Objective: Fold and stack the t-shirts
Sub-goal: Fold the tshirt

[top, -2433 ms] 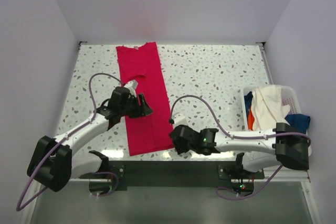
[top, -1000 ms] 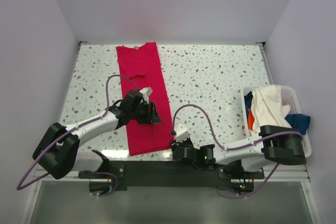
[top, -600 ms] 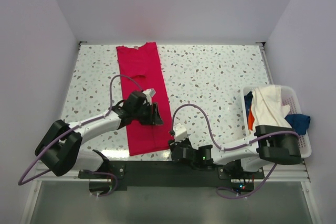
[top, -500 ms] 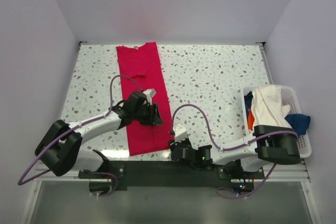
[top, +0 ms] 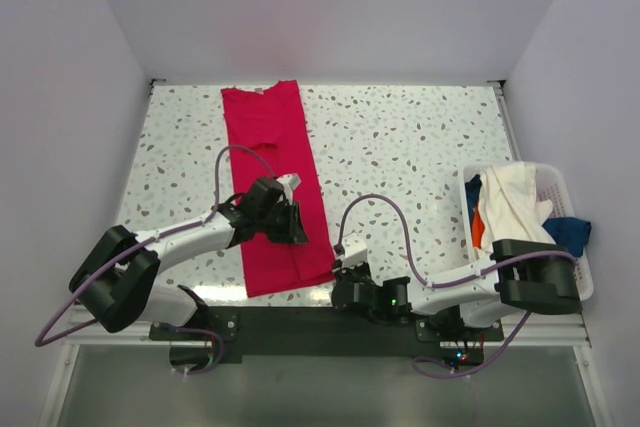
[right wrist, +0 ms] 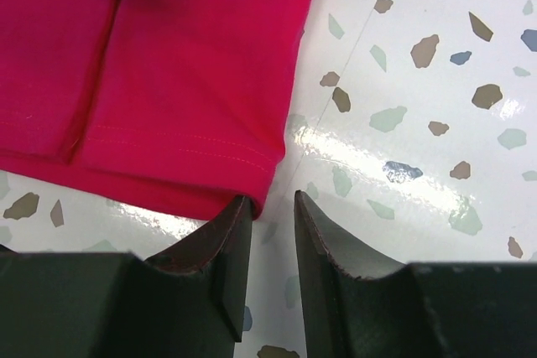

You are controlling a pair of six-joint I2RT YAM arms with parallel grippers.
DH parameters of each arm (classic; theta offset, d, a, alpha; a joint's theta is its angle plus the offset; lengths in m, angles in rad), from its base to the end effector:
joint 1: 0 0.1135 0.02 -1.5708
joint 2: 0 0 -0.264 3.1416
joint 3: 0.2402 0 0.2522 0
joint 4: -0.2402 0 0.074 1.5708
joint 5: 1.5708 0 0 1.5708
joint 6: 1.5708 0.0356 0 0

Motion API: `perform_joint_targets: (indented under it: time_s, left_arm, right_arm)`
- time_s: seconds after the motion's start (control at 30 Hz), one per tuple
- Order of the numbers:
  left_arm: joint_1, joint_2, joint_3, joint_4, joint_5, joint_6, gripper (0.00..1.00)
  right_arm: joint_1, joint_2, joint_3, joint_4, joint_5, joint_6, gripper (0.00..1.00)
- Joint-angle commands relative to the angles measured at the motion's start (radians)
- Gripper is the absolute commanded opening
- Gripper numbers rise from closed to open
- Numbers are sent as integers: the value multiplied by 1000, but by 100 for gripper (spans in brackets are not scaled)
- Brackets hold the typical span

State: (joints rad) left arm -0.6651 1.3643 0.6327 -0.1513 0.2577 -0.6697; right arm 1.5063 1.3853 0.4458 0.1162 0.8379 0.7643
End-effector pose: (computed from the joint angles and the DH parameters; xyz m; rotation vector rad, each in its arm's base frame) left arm 0.1967 -0.1658 0.1691 0.1159 2.6273 -0.8498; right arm 0.0413 0.2286 0.1389 -0.4138 2.0614 0.3474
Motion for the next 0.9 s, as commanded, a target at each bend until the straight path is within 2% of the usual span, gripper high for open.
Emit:
perform_joint_targets:
  time_s: [0.0, 0.03, 0.23, 0.4, 0.57, 0.67, 0.73, 0.87]
  left_arm:
    - [-11, -1, 9, -7, -6, 9, 27]
    - [-14, -1, 9, -8, -6, 12, 25]
    - [-19, -8, 18, -24, -2, 18, 25]
    - [-22, -5, 31, -48, 9, 28, 26]
    - [-24, -10, 38, -76, 8, 39, 26]
    - [-25, -27, 44, -93, 5, 38, 29]
    - [-27, -51, 51, -122, -6, 33, 36]
    - [-27, -102, 48, -197, -29, 21, 44]
  right_arm:
    - [8, -20, -7, 0, 83, 64, 30]
    - [9, -17, -7, -1, 78, 66, 30]
    - [22, 8, 5, -16, 58, 70, 28]
    - [48, 1, 8, -69, 43, 105, 17]
    - [80, 15, 25, -107, 46, 116, 17]
    - [84, 23, 34, -128, 41, 122, 17]
    - [89, 8, 34, -147, 35, 127, 17]
    - [88, -84, 51, -252, 32, 151, 18]
